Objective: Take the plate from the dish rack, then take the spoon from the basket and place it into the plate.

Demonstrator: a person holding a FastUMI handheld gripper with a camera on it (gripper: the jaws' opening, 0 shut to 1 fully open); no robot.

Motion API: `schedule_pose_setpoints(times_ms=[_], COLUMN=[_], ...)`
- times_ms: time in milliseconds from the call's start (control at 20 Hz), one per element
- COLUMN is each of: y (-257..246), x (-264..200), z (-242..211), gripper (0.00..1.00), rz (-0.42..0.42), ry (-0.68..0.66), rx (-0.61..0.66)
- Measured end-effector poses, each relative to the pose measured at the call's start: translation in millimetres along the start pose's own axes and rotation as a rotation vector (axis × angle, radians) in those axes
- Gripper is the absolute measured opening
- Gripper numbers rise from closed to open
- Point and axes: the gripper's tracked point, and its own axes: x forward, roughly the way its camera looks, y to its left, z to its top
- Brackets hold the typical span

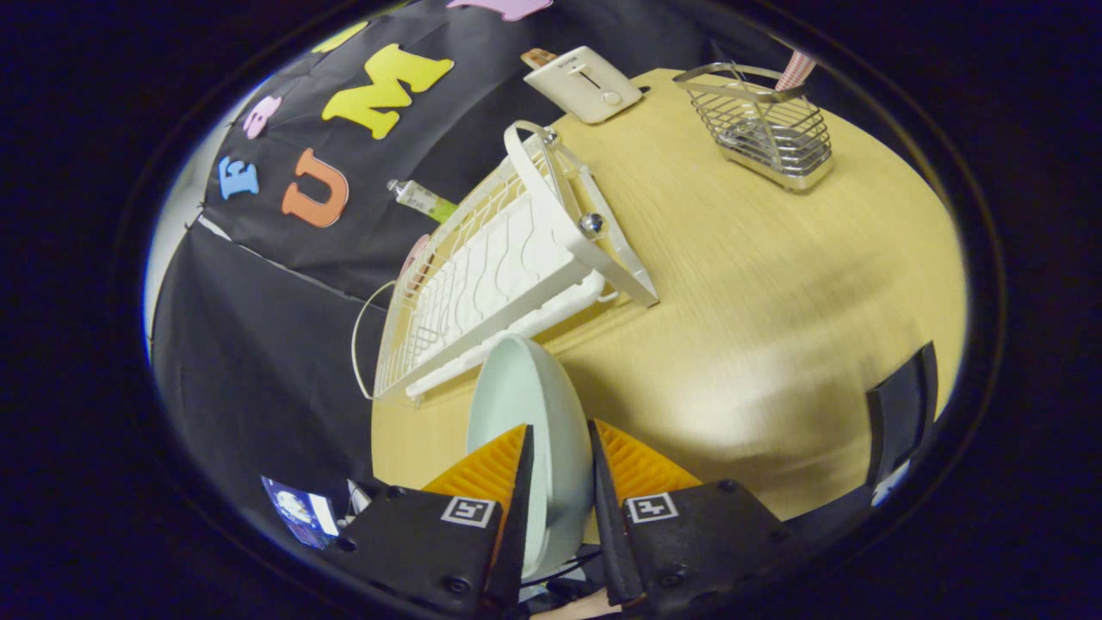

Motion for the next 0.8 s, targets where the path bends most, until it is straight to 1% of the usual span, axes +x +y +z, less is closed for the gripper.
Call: schedule_pose_setpoints(times_ms=[200, 300, 400, 550, 700, 800], y=[2, 2, 0, -6, -15, -17], x=[-1, -7, -17, -39, -73, -97], z=[6, 12, 17, 32, 51, 59], gripper=[0.42, 0.46, 0.53, 0.63, 0.69, 0.73], rz=[0.029, 0.027, 0.014, -0.034, -0.098, -0.117], ry=[-0.023, -0.062, -0.111, -0.228, -0.394, -0.492], rx=[-0.021, -0.057, -0.107, -0.212, -0.338, -0.409])
